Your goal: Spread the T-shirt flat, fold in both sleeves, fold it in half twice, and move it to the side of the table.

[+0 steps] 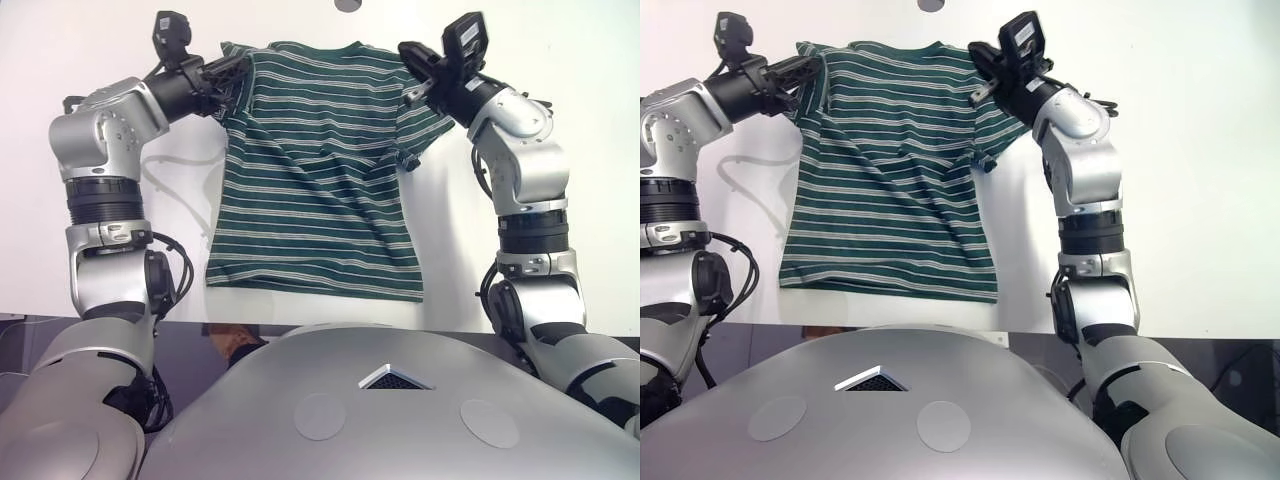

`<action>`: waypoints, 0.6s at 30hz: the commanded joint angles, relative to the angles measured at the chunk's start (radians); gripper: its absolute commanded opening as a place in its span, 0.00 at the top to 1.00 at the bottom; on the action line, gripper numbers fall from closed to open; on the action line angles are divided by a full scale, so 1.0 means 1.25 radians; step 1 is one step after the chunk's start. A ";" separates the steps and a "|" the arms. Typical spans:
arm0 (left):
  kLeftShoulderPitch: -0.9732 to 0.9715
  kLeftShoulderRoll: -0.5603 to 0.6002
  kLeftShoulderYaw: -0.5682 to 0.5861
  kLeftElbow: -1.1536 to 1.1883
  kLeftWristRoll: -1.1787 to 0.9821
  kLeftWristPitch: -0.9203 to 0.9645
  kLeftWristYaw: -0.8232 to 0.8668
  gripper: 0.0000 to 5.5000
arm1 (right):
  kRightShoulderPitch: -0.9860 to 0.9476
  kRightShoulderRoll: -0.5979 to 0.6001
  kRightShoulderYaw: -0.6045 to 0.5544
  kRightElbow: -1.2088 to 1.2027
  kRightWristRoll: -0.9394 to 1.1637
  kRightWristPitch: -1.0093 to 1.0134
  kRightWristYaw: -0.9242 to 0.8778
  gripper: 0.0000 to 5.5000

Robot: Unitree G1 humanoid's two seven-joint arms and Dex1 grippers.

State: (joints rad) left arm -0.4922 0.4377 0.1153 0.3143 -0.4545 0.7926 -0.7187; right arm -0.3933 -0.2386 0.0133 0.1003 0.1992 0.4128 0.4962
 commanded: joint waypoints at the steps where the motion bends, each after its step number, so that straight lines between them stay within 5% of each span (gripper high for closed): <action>1: 0.035 -0.023 -0.045 0.026 0.060 -0.012 0.058 0.93 | -0.014 -0.010 -0.058 -0.020 0.031 0.064 -0.040 0.93; 7: 0.064 -0.090 -0.085 0.046 0.103 -0.046 0.110 0.74 | 0.095 -0.089 -0.064 -0.018 0.019 0.170 -0.035 0.70; 13: 0.092 -0.046 -0.146 -0.040 0.146 -0.104 0.062 0.74 | 0.172 -0.150 -0.074 -0.082 0.055 0.246 0.015 0.70; 18: 0.061 -0.027 -0.168 -0.134 0.149 -0.110 0.030 0.74 | 0.198 -0.147 -0.001 -0.019 0.034 0.233 0.047 0.88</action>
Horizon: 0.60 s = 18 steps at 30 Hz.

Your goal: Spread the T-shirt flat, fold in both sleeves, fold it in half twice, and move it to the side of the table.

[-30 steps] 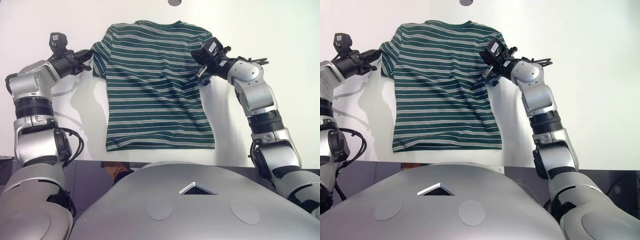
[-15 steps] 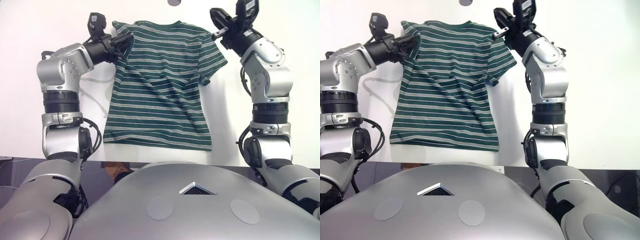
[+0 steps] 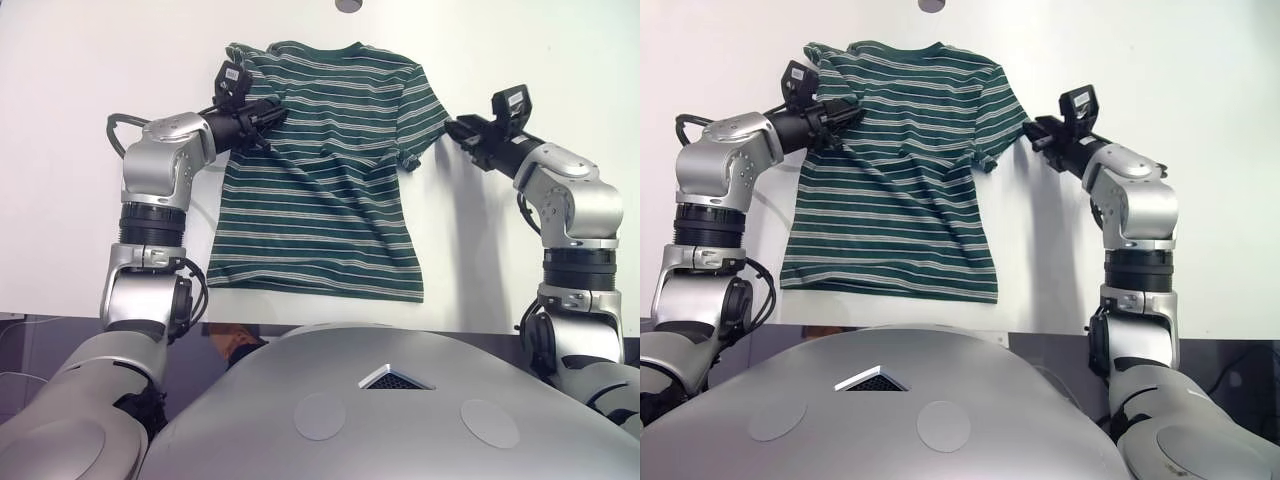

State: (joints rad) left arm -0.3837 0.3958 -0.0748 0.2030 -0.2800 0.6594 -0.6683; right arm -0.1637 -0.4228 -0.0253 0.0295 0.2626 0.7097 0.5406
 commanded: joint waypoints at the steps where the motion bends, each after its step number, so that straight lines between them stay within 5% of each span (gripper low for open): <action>1: -0.027 0.005 -0.021 -0.047 0.014 -0.006 -0.008 0.74 | 0.014 0.002 0.034 0.052 -0.020 -0.011 0.011 0.91; 5: -0.020 0.001 -0.032 -0.027 0.027 -0.011 -0.002 0.74 | -0.007 0.015 0.034 0.093 -0.027 -0.046 -0.001 0.99; 11: 0.013 0.059 -0.105 -0.073 0.071 0.013 -0.034 0.54 | -0.043 0.024 0.023 0.119 -0.026 -0.073 -0.014 1.00; 18: 0.009 0.145 -0.160 -0.257 0.104 0.054 -0.082 0.54 | -0.090 0.018 0.006 0.190 -0.056 -0.116 -0.050 1.00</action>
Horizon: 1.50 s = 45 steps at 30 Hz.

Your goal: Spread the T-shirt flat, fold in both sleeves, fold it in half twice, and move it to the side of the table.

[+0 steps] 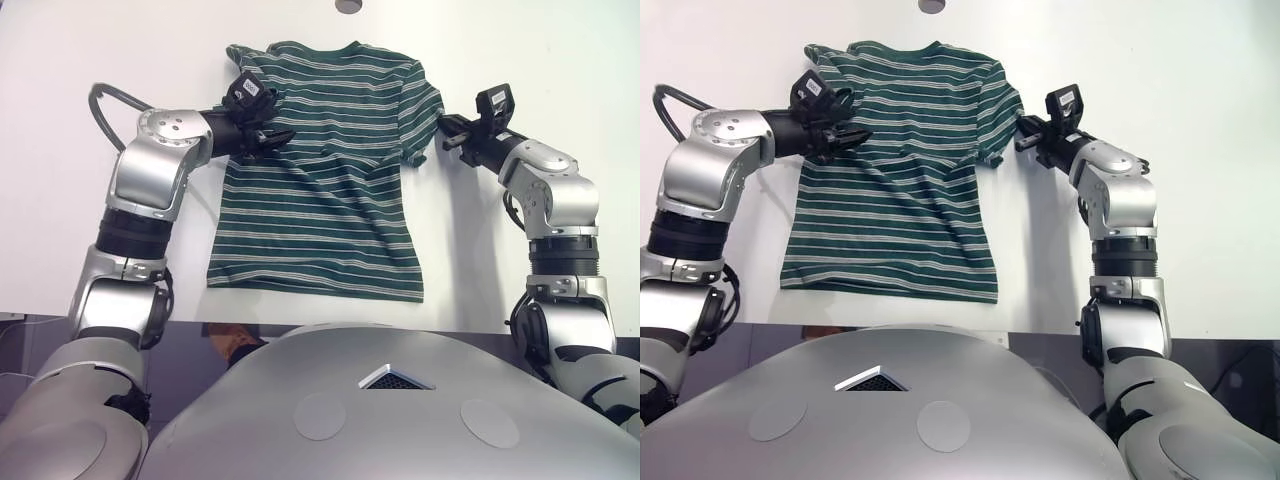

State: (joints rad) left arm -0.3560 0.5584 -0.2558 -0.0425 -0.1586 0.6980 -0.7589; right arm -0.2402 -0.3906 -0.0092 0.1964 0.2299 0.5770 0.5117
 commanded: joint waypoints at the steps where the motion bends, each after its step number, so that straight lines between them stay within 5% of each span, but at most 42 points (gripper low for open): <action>1: -0.016 0.016 -0.018 -0.073 0.013 0.023 -0.007 0.54 | -0.035 -0.009 -0.008 0.067 -0.033 -0.016 -0.032 1.00; 10: 0.023 0.129 0.204 0.062 -0.057 0.026 -0.044 0.54 | -0.022 -0.007 -0.002 0.077 -0.048 -0.036 -0.025 1.00; 16: 0.027 0.052 0.264 0.196 -0.137 0.050 -0.047 0.54 | -0.026 -0.006 0.012 0.082 -0.055 -0.041 -0.014 1.00; 22: 0.041 0.024 0.257 0.237 -0.148 0.046 -0.040 0.54 | -0.018 -0.011 0.018 0.086 -0.064 -0.046 -0.010 1.00; 36: 0.056 0.025 0.258 0.189 -0.164 -0.006 -0.067 0.98 | -0.017 -0.010 0.027 0.095 -0.077 -0.057 -0.010 1.00; 45: 0.054 -0.016 0.136 -0.020 -0.190 0.044 -0.088 1.00 | -0.015 -0.001 0.034 0.097 -0.076 -0.065 -0.012 1.00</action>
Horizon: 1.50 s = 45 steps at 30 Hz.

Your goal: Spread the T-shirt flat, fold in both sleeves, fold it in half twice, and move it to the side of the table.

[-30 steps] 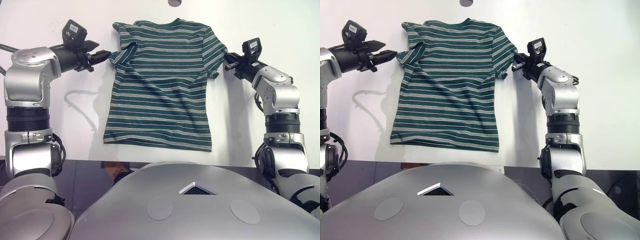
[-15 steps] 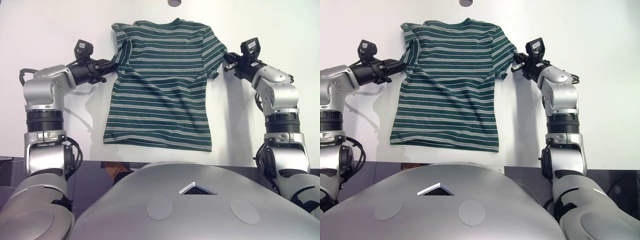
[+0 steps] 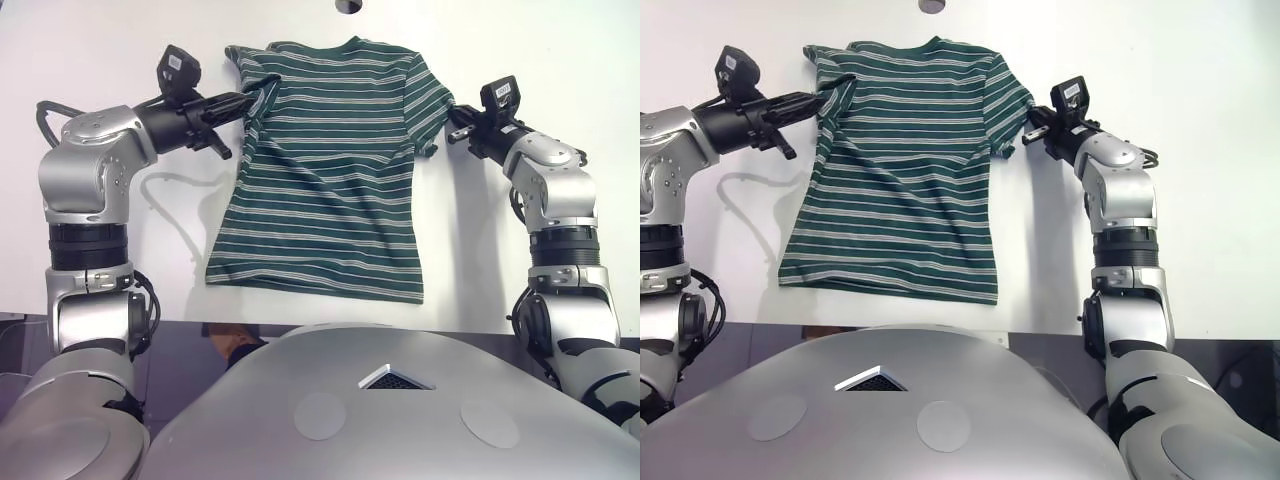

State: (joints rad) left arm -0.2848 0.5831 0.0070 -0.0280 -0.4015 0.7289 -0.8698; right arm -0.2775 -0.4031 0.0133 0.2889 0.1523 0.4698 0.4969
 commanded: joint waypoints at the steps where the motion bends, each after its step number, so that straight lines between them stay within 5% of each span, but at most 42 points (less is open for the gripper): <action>1: -0.001 -0.045 -0.102 -0.025 0.018 0.018 0.005 1.00 | 0.011 0.012 0.014 0.025 -0.013 0.019 -0.003 1.00; 4: 0.010 -0.056 -0.199 0.056 0.107 -0.037 0.029 1.00 | -0.016 0.023 -0.024 0.038 0.010 0.012 -0.024 1.00; 6: 0.020 -0.056 -0.234 0.082 0.138 -0.064 0.026 0.91 | -0.031 0.033 -0.058 0.036 0.033 0.012 -0.033 1.00; 11: 0.022 -0.047 -0.233 0.080 0.134 -0.091 0.012 0.84 | -0.066 0.038 -0.093 0.003 0.078 0.037 -0.017 1.00; 19: -0.036 -0.008 -0.113 -0.026 0.061 -0.101 -0.019 0.84 | -0.106 0.090 0.014 -0.136 0.078 0.155 -0.006 1.00; 29: -0.081 -0.043 -0.071 0.063 0.070 -0.126 0.020 0.84 | -0.178 0.234 0.152 0.031 -0.025 0.097 -0.071 1.00; 34: -0.077 -0.055 -0.066 0.101 0.083 -0.166 0.036 0.83 | -0.168 0.244 0.144 -0.044 -0.010 0.068 -0.042 0.81; 36: -0.054 -0.055 -0.039 0.094 0.084 -0.224 0.042 0.83 | -0.104 0.206 0.129 -0.222 0.057 0.103 0.026 0.73; 40: -0.006 0.022 -0.033 0.126 0.153 -0.438 -0.011 0.83 | 0.041 -0.006 0.143 -0.470 0.039 0.034 0.172 0.73; 45: 0.139 0.201 -0.065 0.149 0.249 -0.830 -0.202 0.72 | 0.238 -0.292 0.098 -0.451 -0.110 -0.406 0.315 0.73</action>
State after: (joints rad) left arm -0.1701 0.7357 -0.0575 0.1253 -0.1505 -0.1248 -1.0450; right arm -0.0523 -0.6507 0.1649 -0.3198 0.0944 0.1833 0.8446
